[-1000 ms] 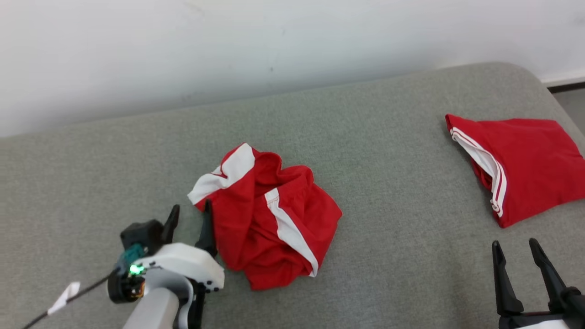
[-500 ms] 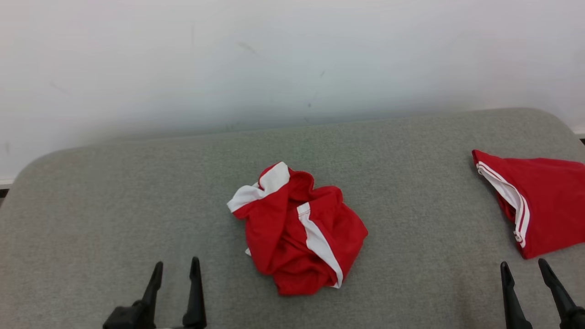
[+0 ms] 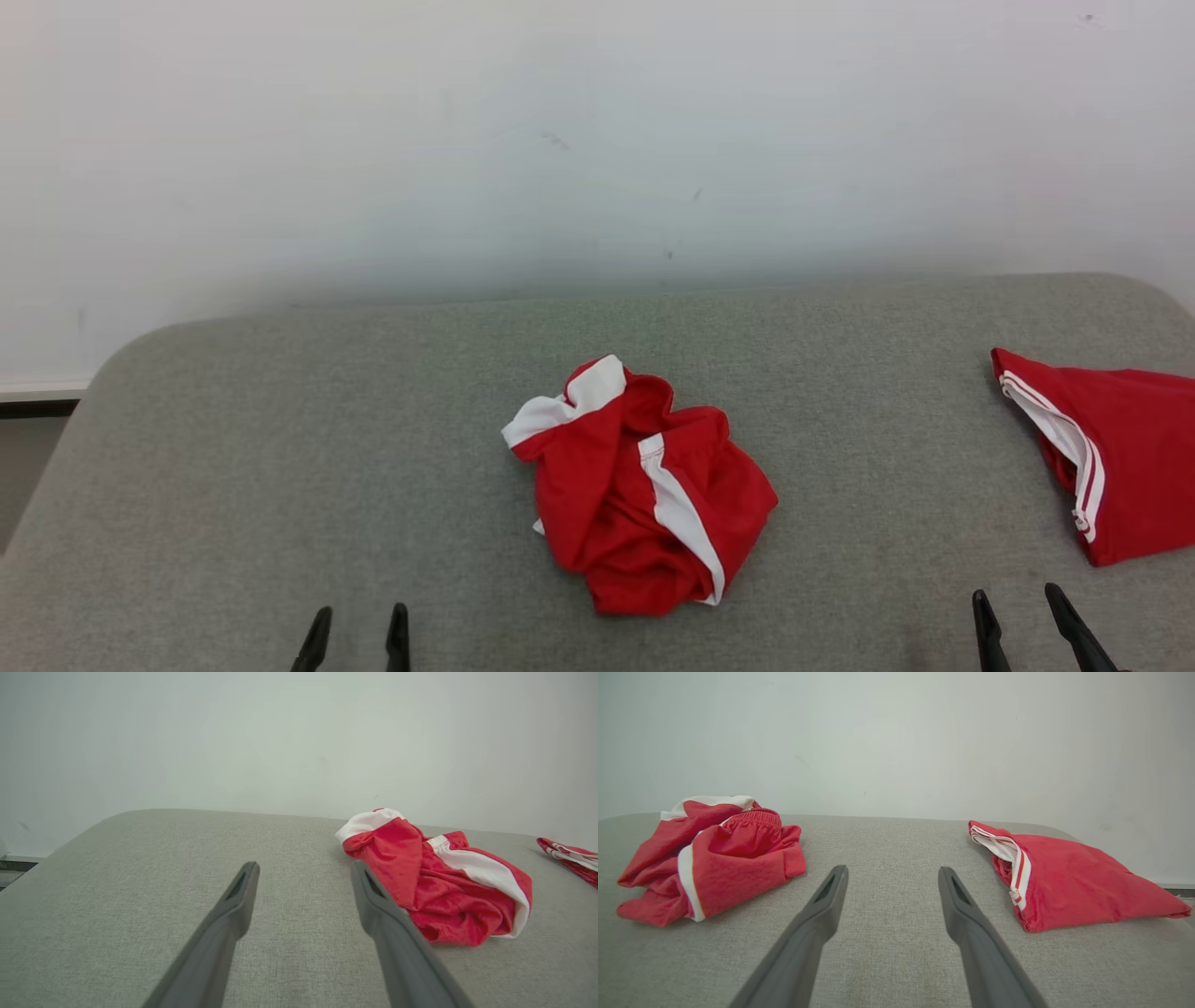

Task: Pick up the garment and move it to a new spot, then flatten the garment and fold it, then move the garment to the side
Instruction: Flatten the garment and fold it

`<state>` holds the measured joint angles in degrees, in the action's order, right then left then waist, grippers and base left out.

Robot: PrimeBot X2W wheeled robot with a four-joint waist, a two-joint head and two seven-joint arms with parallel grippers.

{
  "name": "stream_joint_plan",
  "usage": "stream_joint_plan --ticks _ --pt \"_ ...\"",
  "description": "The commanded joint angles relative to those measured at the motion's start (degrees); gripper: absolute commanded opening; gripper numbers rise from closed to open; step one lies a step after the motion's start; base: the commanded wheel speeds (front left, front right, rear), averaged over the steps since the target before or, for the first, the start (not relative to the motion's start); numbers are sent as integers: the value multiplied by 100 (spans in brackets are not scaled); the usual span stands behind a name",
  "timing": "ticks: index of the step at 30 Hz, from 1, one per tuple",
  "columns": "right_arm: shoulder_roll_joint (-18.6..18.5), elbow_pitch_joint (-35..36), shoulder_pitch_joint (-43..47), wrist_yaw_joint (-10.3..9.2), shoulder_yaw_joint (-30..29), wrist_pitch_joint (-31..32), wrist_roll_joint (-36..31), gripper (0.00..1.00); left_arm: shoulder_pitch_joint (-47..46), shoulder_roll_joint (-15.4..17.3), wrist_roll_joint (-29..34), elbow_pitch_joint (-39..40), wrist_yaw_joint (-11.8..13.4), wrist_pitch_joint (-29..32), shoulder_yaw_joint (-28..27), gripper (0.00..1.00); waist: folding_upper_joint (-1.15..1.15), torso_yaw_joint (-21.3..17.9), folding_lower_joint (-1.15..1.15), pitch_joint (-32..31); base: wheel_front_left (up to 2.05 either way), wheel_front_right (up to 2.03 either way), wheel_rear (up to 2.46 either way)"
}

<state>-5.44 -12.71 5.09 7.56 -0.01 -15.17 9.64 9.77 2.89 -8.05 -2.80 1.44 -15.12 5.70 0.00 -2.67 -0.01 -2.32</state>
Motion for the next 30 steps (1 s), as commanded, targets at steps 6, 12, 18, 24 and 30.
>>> stream_joint_plan --ticks 6,12,18,24,30 --pt "24 -34 39 -16 54 7 36 100 100 10 44 3 -64 0 -69 100 0 81 1 -1 0 0 0" --pt "-4 -52 23 -16 61 8 45 100 99 9 -13 -49 -49 0 -39 100 0 118 1 10 0 0 0" --pt "29 -87 18 -16 82 8 44 100 114 9 -28 -101 -44 -1 -45 100 0 123 1 10 0 0 0" --pt "31 -95 -23 -16 103 8 45 100 54 8 -31 -100 -41 -1 -62 100 0 101 1 16 0 0 0" --pt "-3 -84 -166 -16 228 7 59 100 -271 7 15 17 -191 -1 155 100 0 -92 1 83 0 0 0"
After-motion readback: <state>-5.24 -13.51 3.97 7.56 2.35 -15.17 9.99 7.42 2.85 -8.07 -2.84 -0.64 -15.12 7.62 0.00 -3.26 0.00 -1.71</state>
